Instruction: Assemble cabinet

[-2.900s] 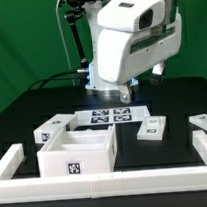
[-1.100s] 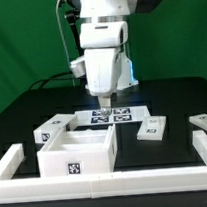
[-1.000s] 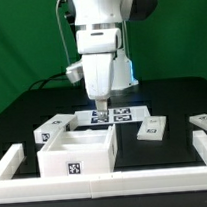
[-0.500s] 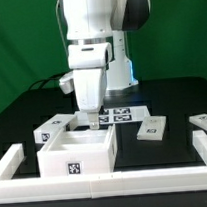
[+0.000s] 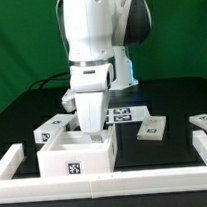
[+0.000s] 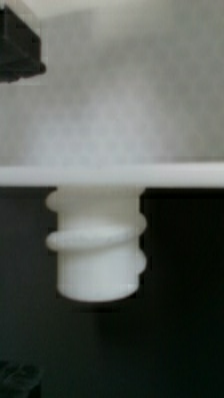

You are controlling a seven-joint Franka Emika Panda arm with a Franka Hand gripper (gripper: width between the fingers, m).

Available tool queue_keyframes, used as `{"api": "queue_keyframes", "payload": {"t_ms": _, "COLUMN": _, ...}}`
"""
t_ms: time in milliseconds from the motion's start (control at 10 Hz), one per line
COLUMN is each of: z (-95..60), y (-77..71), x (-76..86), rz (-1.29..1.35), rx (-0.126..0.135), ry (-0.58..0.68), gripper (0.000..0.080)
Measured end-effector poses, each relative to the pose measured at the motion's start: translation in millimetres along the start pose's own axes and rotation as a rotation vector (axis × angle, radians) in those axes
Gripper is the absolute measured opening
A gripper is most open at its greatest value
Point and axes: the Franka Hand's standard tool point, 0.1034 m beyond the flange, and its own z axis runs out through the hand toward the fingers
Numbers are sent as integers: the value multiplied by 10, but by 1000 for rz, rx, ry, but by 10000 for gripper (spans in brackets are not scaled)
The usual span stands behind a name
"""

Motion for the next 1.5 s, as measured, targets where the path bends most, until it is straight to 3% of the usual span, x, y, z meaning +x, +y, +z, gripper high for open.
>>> {"api": "queue_keyframes", "payload": {"t_ms": 200, "z": 10, "y": -7, "x": -3, "rz": 1, "rx": 3, "ry": 0, "gripper": 798}}
{"api": "queue_keyframes", "payload": {"t_ms": 300, "z": 25, "y": -16, "x": -15, "rz": 3, "rx": 6, "ry": 0, "gripper": 662}}
{"api": "queue_keyframes", "payload": {"t_ms": 400, "z": 26, "y": -17, "x": -17, "rz": 4, "rx": 6, "ry": 0, "gripper": 662}}
{"api": "queue_keyframes", "payload": {"t_ms": 600, "z": 27, "y": -18, "x": -17, "rz": 4, "rx": 6, "ry": 0, "gripper": 388}}
{"api": "queue_keyframes", "payload": {"t_ms": 700, "z": 27, "y": -17, "x": -17, "rz": 4, "rx": 6, "ry": 0, "gripper": 388}}
{"api": "queue_keyframes", "payload": {"t_ms": 900, "z": 27, "y": -17, "x": -17, "rz": 4, "rx": 6, "ry": 0, "gripper": 43}}
{"api": "queue_keyframes", "payload": {"t_ms": 1500, "z": 24, "y": -12, "x": -16, "rz": 3, "rx": 4, "ry": 0, "gripper": 34}}
